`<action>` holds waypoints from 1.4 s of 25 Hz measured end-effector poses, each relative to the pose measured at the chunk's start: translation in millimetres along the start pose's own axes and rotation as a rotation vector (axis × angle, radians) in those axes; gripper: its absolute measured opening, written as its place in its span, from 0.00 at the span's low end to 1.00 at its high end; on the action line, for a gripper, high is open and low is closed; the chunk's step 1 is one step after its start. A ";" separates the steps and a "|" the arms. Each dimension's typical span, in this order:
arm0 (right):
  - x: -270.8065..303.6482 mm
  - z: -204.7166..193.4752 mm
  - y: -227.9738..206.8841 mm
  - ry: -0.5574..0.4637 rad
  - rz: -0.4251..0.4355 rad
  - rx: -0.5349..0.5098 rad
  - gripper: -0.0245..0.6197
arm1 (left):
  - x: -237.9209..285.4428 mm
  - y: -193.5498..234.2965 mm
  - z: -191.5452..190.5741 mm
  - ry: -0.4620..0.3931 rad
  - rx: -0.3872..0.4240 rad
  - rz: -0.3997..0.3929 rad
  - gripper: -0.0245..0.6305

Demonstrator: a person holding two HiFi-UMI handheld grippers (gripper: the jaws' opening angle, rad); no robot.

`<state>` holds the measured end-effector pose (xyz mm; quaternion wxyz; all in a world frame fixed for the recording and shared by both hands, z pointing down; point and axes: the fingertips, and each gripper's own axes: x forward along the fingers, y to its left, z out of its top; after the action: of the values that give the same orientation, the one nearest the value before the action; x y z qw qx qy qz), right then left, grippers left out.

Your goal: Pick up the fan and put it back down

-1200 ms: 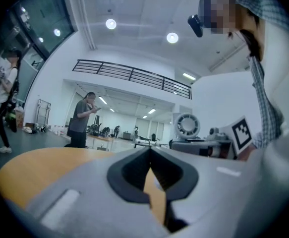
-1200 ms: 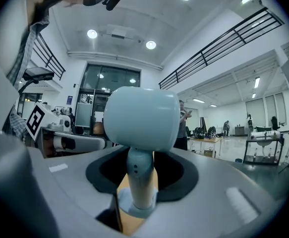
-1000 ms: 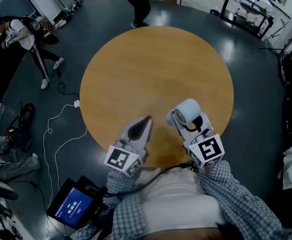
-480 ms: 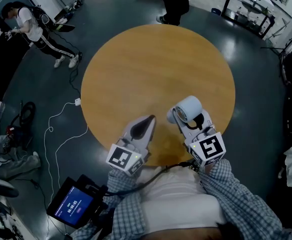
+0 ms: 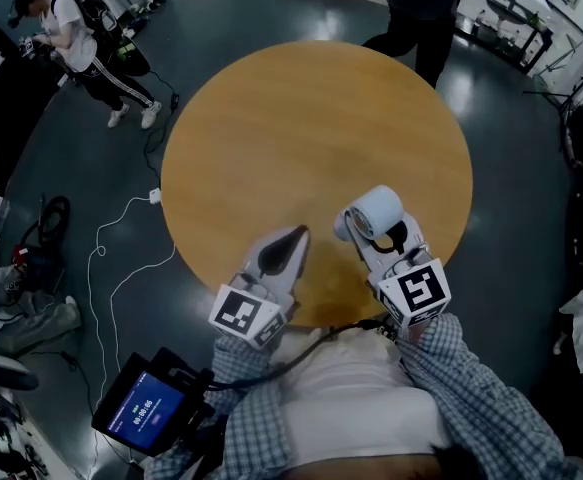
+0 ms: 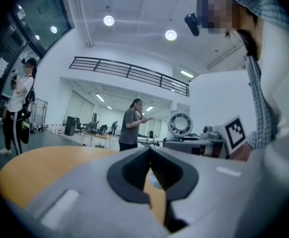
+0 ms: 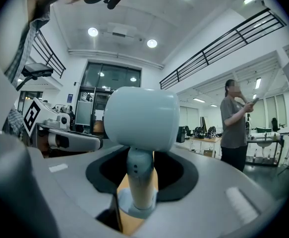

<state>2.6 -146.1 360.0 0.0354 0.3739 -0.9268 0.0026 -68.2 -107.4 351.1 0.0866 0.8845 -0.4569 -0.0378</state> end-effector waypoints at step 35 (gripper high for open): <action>16.1 -120.5 54.9 0.223 0.154 0.036 0.26 | -41.7 1.3 -27.0 0.124 -0.078 0.075 0.03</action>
<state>-39.3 -114.0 482.5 0.1312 0.2998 -0.9428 0.0635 -89.4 -70.9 377.3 0.1505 0.8634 -0.4816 0.0024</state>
